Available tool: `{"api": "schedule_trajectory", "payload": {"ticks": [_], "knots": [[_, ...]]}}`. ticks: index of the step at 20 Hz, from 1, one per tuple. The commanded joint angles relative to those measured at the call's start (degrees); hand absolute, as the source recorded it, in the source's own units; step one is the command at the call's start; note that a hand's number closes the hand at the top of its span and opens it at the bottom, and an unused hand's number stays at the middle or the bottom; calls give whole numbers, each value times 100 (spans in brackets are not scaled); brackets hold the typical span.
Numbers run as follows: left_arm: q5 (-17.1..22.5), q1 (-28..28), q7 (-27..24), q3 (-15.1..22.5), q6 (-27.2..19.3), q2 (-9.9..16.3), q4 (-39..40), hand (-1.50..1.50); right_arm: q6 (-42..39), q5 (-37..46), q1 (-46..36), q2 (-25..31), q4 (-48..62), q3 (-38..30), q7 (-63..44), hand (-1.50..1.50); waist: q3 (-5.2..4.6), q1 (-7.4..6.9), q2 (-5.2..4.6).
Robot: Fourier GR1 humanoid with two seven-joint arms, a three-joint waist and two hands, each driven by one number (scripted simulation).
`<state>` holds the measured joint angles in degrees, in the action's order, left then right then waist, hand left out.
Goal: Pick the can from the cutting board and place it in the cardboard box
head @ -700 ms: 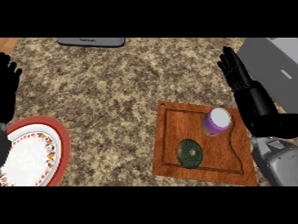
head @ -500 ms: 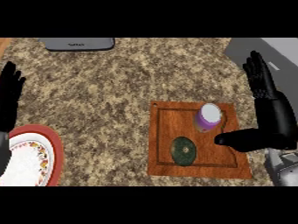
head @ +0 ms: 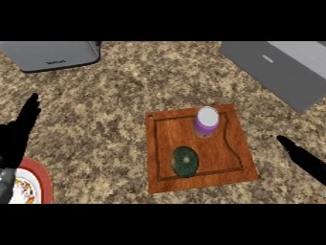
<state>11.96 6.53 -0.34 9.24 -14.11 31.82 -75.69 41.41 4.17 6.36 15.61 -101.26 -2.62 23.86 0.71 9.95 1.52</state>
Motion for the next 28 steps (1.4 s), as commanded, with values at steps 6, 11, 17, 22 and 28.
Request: {"api": "schedule_trajectory", "payload": {"ticks": [6, 11, 17, 22, 28], "knots": [[-440, -155, -286, 530, 146, -120, -151, 0, 1581, 1869, 3122, -1205, -97, 956, 1669, -150, -82, -557, -117], [-735, -75, -282, 796, 10, -391, -269, 0, 1916, 3027, 4526, -1542, -886, 2103, 890, -150, -92, -861, -166], [-851, 378, -304, 816, 150, -560, 135, 0, 2010, 4653, 5479, -1557, -1433, 2903, -620, -150, -102, -944, -255], [-833, 203, -384, 755, 315, -404, -58, 0, 1894, 5752, 5764, -1560, -1848, 3170, -2036, -150, -99, -1053, -268], [-850, 216, -368, 687, 343, -398, -68, 0, 1086, 6928, 5736, -1561, -2311, 3126, -3567, -150, -98, -1107, -283]]}}
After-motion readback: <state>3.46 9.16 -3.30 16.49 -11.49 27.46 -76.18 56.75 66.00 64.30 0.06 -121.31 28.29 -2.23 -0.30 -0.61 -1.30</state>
